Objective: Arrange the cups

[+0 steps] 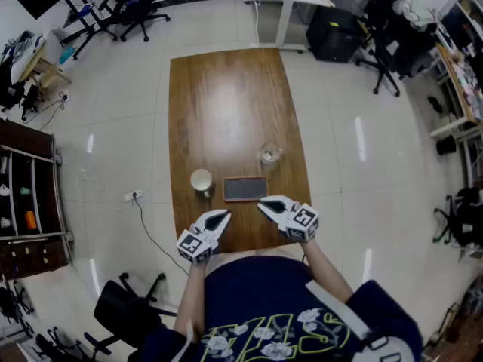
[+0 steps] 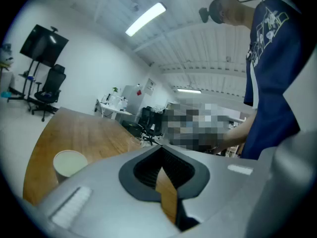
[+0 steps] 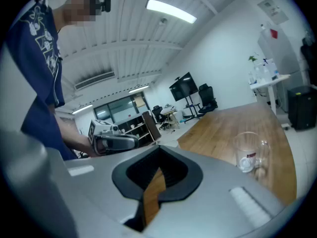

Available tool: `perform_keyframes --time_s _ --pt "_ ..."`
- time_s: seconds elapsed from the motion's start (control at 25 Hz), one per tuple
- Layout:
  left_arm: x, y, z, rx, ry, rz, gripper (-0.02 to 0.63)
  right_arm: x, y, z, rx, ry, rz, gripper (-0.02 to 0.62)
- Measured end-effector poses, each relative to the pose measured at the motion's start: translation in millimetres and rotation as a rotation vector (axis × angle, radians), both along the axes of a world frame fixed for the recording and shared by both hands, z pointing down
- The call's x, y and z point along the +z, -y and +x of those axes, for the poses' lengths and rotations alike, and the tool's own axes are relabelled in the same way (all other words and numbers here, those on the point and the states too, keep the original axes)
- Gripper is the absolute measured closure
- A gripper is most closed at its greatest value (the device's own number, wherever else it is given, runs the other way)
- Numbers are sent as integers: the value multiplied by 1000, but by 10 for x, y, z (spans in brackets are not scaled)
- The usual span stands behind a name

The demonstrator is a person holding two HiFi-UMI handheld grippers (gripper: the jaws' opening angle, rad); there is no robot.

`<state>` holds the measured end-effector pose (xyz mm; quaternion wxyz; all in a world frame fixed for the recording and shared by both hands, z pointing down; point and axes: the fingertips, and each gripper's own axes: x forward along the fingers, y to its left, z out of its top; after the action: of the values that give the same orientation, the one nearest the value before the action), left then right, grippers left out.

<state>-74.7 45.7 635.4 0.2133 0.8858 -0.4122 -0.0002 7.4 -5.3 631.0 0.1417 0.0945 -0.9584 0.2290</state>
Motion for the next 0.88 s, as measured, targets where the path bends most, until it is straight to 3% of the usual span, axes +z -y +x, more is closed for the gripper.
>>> perform_keyframes --time_s 0.12,0.24,0.4,0.76,0.88 --pt "-72 111 75 70 67 11 604 -28 -21 -305 -40 1 56 601" --pt "-117 241 164 120 95 3 604 -70 46 -452 -71 -8 50 601" --pt "-179 351 215 158 110 4 604 -328 105 -532 -45 6 45 601" --pt "-208 389 232 159 118 13 604 -267 153 -380 24 -10 25 601" --pt "-83 496 -16 69 168 -33 603 -226 124 -385 26 -20 14 601"
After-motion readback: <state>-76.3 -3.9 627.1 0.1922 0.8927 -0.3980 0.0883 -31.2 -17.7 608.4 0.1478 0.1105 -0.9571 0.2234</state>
